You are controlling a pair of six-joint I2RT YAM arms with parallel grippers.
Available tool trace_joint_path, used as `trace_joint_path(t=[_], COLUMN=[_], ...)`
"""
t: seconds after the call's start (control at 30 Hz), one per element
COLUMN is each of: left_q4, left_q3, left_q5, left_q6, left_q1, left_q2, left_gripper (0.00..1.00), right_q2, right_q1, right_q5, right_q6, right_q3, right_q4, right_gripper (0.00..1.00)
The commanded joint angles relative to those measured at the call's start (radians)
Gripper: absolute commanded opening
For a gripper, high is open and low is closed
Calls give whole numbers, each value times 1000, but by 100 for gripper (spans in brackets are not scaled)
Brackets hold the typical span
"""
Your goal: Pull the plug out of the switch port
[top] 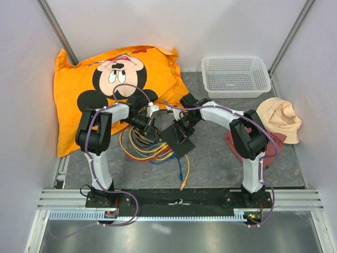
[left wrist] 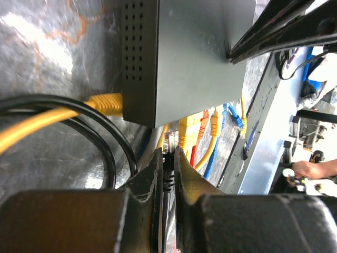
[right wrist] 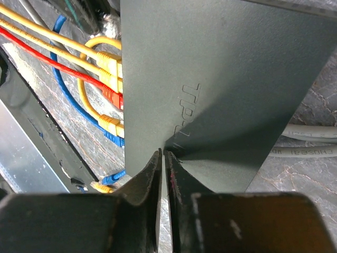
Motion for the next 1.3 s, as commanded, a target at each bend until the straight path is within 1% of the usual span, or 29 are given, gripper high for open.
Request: trace_joint_path(t=[0.0,0.07,0.1,0.13,0.17,0.2,0.27,0.3,0.33,0.37,0.43,0.47,0.5,0.53,0.57,0.6,0.63,0.67,0.7,0.77,0.83,0.9,0.97,1.03,1.07,1.1,1.13,1.17,1.27], left_q4=[-10,-7,1,18,62,91,154,229,264,312,470,516,597,622,639,694,713,713,722,734,724,724,730,737,742,742,743,743,750], left_q3=[71,95,118,128,135,149,165,187,200,209,214,224,232,244,275,280,286,296,300,309,309,313,313,312,313,315,315,318,315], left_q5=[-20,-3,20,43,86,106,140,140,122,102,65,56,42,28,16,5,-7,-18,-24,-30,-44,-47,-53,-61,-61,-63,-64,-63,-61], left_q6=[5,-24,-44,-74,-144,-180,-305,-361,-411,-517,-628,-738,-792,-846,-931,-970,-1005,-1053,-1073,-1117,-1127,-1133,-1136,-1139,-1142,-1142,-1142,-1150,-1162], left_q1=[6,15,20,26,32,34,34,34,34,34,35,35,35,37,34,35,35,35,34,34,32,31,31,29,28,28,26,25,22], left_q2=[-45,-49,-52,-58,-64,-69,-84,-86,-87,-92,-95,-86,-77,-62,-36,-26,-20,-15,-11,-5,1,8,17,21,21,21,20,23,23], left_gripper=[2,2,2,2,2,2,2,2,2,2,2,2,2,2,2,2,2,2,2,2,2,2,2,1,2,2,1,2,2], right_q2=[97,45,24,-19,-41,-62,-102,-107,-101,-88,-44,-24,12,28,39,45,44,45,59,74,96,119,126,137,142,151,155,159,159], right_q1=[11,9,8,3,-1,-4,-23,-30,-50,-64,-82,-90,-99,-116,-124,-129,-130,-132,-130,-141,-155,-162,-168,-167,-167,-168,-168,-168,-167], right_q5=[299,269,231,201,172,140,60,37,-36,-90,-163,-187,-214,-239,-288,-309,-325,-354,-366,-373,-395,-415,-431,-460,-463,-468,-465,-462,-449], right_q6=[-88,-102,-117,-127,-133,-136,-131,-96,-75,-52,18,48,78,261,339,422,480,572,612,716,810,902,939,1025,1051,1063,1076,1073,1068], right_q3=[-89,-90,-93,-93,-92,-81,-61,-26,-3,47,107,171,196,210,204,189,168,148,144,135,115,103,95,83,72,72,71,68,55], right_q4=[172,170,170,173,172,172,170,170,167,166,166,169,216,269,337,483,559,610,691,745,903,1012,1066,1188,1222,1250,1252,1247,1238], right_gripper=[20,24,31,34,37,44,50,54,56,59,60,61,63,65,72,80,98,98,98,98,98,98,98,96,89,86,82,75,62])
